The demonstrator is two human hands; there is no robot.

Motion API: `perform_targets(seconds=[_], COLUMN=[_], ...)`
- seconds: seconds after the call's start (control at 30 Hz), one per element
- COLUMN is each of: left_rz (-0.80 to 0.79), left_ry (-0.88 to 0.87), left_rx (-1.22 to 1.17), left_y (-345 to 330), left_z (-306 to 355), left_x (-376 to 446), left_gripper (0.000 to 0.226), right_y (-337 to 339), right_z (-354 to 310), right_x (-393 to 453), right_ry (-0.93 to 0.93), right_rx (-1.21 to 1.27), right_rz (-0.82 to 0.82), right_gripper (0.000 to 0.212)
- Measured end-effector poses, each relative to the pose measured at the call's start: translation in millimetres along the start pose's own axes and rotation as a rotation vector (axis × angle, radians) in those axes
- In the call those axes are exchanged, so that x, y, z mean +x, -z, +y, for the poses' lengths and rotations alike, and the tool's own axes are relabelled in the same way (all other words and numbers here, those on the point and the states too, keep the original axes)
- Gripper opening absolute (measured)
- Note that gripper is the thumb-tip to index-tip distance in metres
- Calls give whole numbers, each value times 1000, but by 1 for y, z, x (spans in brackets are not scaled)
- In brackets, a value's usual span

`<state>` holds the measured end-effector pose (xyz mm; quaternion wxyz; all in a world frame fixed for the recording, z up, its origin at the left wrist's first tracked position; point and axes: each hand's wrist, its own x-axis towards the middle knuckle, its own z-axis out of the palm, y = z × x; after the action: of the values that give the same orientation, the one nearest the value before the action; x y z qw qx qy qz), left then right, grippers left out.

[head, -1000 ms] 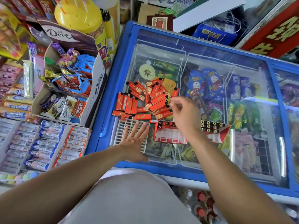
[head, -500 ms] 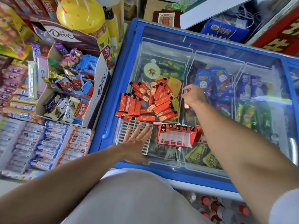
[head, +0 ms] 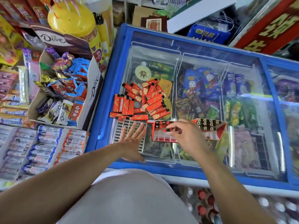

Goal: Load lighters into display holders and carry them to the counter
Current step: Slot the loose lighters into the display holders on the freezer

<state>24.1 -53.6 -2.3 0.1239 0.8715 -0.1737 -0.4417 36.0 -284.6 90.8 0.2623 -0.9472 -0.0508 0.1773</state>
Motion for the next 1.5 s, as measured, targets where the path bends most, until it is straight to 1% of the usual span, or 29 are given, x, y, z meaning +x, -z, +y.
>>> perform_targets(seconds=[0.13,0.27,0.37,0.5,0.57,0.63,0.7,0.8,0.9,0.97,1.03,1.13,1.27,1.37,1.5], left_rz=[9,16,25,32,83,196,309,429,494,483,452,393,381,367,339], left_ry=[-3,1,-1,-19,-51,-103,-145,-185,-156,-74,-36,-49,-63,-58,-24], left_rx=[-20,-14,-10,-25,-65,-161,-227,-149,-1,78,99,63,105,123,152], left_y=[0,-1,-2,-2,-3,-6,-11,-22,-33,-38,-43,-47,-52,-53,-49], left_z=[-2,-1,-1,-3,-6,-8,-15,-33,-51,-60,-66,-71,-77,-78,-74], left_x=[1,2,2,4,2,-2,-10,-23,-35,-42,-46,-48,-46,-45,-48], left_gripper=[132,132,132,130,126,121,109,87,75,75,80,89,98,101,101], right_y=[-29,-44,-41,-25,-16,-10,-13,-32,-58,-73,-84,-89,-85,-88,-87], right_z=[11,13,13,0,-13,-29,-47,-69,-82,-87,-88,-87,-89,-94,-111], right_x=[3,6,7,1,-1,1,7,27,51,63,68,69,66,65,69], right_ry=[4,-2,4,48,67,69,79,139,180,195,202,224,257,241,230], right_rx=[-38,-79,-85,-131,-97,56,167,145,52,3,-63,-149,-209,-228,-270], right_rz=[188,298,284,159,136,147,179,213,191,149,119,123,114,103,44], right_gripper=[23,23,22,20,19,23,23,23,25,24,23,22,21,22,26])
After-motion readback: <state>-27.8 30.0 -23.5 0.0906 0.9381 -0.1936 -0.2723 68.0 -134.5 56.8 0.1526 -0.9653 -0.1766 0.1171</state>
